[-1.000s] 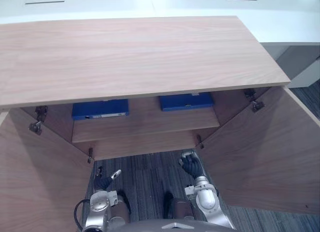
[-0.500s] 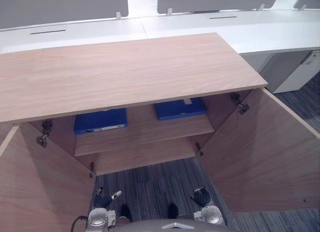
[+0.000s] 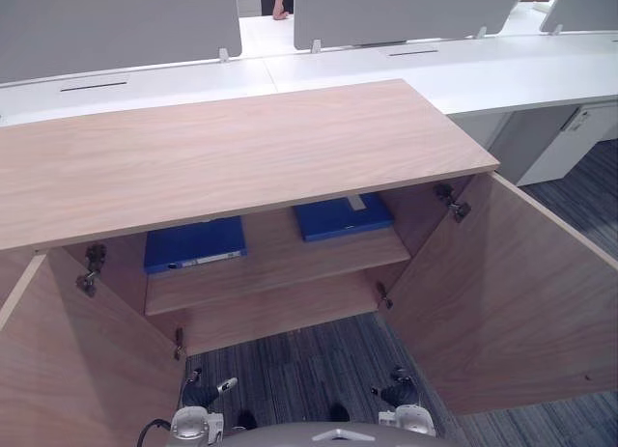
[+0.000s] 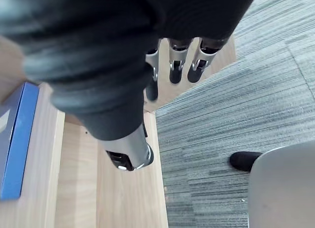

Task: Walk over to the cabinet, pick up the folder, carry it to the office cabinet, place the folder inside the office cabinet, then close the office cabinet door

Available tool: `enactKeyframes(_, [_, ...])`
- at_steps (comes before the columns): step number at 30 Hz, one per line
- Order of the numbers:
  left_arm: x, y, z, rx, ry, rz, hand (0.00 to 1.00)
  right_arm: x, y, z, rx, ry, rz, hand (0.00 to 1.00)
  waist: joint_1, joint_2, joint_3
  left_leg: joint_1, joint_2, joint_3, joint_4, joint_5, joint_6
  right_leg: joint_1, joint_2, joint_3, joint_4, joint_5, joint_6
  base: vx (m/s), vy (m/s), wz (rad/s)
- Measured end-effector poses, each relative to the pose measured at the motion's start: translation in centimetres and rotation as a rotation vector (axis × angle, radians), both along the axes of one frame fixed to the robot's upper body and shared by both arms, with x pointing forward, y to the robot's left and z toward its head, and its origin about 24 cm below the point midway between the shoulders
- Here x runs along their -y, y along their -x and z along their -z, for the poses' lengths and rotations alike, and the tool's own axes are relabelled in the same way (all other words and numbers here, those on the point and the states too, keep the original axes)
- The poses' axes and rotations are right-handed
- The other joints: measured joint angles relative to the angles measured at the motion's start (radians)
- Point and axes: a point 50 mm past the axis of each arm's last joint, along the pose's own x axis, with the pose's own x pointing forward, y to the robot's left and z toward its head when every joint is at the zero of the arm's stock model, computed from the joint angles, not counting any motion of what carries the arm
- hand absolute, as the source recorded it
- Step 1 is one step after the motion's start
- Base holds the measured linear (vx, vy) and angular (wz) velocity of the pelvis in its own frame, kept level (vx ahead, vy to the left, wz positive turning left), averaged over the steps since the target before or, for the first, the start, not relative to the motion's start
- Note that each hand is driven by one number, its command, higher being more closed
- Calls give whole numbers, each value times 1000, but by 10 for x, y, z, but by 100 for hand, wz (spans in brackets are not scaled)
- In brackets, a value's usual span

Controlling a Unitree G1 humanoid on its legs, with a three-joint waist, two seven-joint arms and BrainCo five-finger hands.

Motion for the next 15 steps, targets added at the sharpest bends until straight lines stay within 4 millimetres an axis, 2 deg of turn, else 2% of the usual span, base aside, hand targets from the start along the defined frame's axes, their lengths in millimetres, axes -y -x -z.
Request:
enactKeyframes(7, [0,1,1,-13,2,0,0,18,11,1,6,-38,225,0,-9,3,-6,25,-3,33,1,-26,-8,12,1,36,-17,4,2,47,13,-16])
enactKeyframes(10, [0,3,1,-23,2,-7,0,44,18,-8,78,-25,424,0,-15,11,-11,27,-5,50,6,-39,-9,10,2,53,-23,8,6,68,3,-16])
enactKeyframes(12, [-3,2,0,-16,0,-22,0,72,24,-22,181,6,632,0,-28,17,-19,30,-5,56,7,-48,-11,10,3,58,-26,9,6,79,-7,-10])
enactKeyframes(15, [-8,1,-1,-6,-5,-57,0,96,29,-37,298,39,829,0,-32,18,-20,42,-4,78,7,-54,-10,11,7,78,-31,9,5,37,-15,-25])
